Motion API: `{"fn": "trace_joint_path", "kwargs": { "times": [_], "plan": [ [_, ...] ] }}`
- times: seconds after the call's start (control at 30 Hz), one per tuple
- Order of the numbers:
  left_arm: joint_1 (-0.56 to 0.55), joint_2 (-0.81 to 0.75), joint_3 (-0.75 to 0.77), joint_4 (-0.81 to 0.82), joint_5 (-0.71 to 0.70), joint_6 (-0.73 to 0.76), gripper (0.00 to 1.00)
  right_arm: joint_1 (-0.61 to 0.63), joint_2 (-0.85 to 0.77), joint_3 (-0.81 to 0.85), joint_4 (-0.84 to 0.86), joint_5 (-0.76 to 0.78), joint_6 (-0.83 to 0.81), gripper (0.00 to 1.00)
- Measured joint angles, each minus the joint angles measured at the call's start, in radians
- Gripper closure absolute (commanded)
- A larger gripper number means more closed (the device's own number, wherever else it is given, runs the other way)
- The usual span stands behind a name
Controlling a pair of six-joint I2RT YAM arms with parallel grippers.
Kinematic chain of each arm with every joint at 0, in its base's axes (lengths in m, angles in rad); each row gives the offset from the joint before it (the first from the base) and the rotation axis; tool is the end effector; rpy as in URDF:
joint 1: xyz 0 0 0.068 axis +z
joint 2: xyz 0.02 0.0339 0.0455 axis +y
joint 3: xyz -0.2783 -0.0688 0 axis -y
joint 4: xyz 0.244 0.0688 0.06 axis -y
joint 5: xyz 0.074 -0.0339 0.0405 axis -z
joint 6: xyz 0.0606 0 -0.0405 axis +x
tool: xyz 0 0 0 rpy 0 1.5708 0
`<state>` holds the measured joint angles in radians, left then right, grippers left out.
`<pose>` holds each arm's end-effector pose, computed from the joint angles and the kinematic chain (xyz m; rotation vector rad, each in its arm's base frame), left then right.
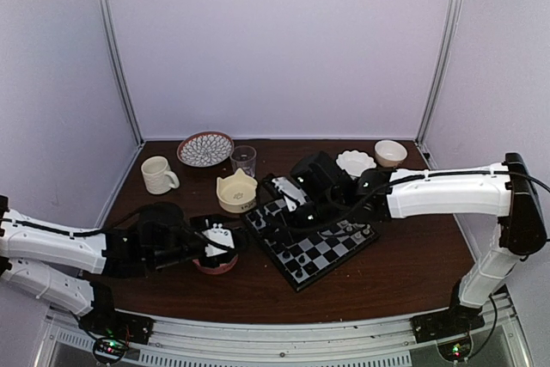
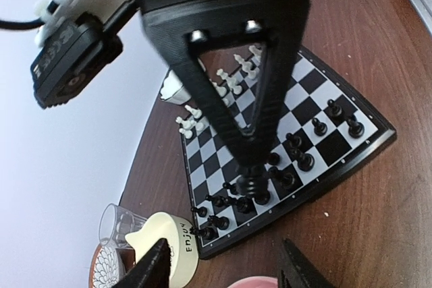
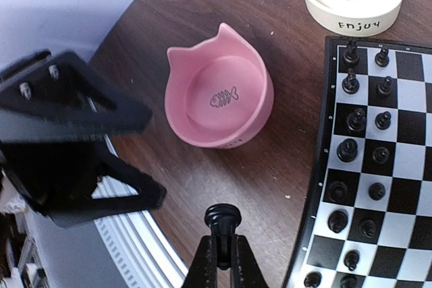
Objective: Set up the chess pieces on the board
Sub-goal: Pass from the left arm to the right, then place the knight at b8.
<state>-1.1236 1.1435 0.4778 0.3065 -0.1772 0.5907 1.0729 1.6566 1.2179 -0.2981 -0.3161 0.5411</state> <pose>0.1215 -0.2287 0.2163 1.3777 1.3496 -0.1861 0.1686 0.3496 0.2530 -0.8476 2.4241 1.1019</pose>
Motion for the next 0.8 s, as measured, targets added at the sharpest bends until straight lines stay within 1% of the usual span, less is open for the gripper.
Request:
{"fn": "trace_joint_path", "kwargs": {
  "times": [0.23, 0.43, 0.53, 0.73, 0.8],
  "plan": [
    [0.089, -0.013, 0.012, -0.002, -0.032, -0.173, 0.4, -0.002, 0.01, 0.072, -0.235, 0.058, -0.163, 1.0],
    [0.182, -0.035, 0.043, -0.047, -0.051, -0.336, 0.35, -0.002, 0.058, 0.109, -0.352, 0.09, -0.233, 1.0],
    [0.202, -0.054, 0.043, -0.06, -0.069, -0.386, 0.29, -0.002, 0.095, 0.142, -0.393, 0.096, -0.256, 1.0],
    [0.206, -0.069, 0.043, -0.071, -0.143, -0.454, 0.12, -0.002, 0.163, 0.186, -0.462, 0.108, -0.281, 0.99],
    [0.21, -0.071, 0.043, -0.07, -0.174, -0.471, 0.1, -0.001, 0.179, 0.195, -0.478, 0.112, -0.283, 0.99]
  ]
}}
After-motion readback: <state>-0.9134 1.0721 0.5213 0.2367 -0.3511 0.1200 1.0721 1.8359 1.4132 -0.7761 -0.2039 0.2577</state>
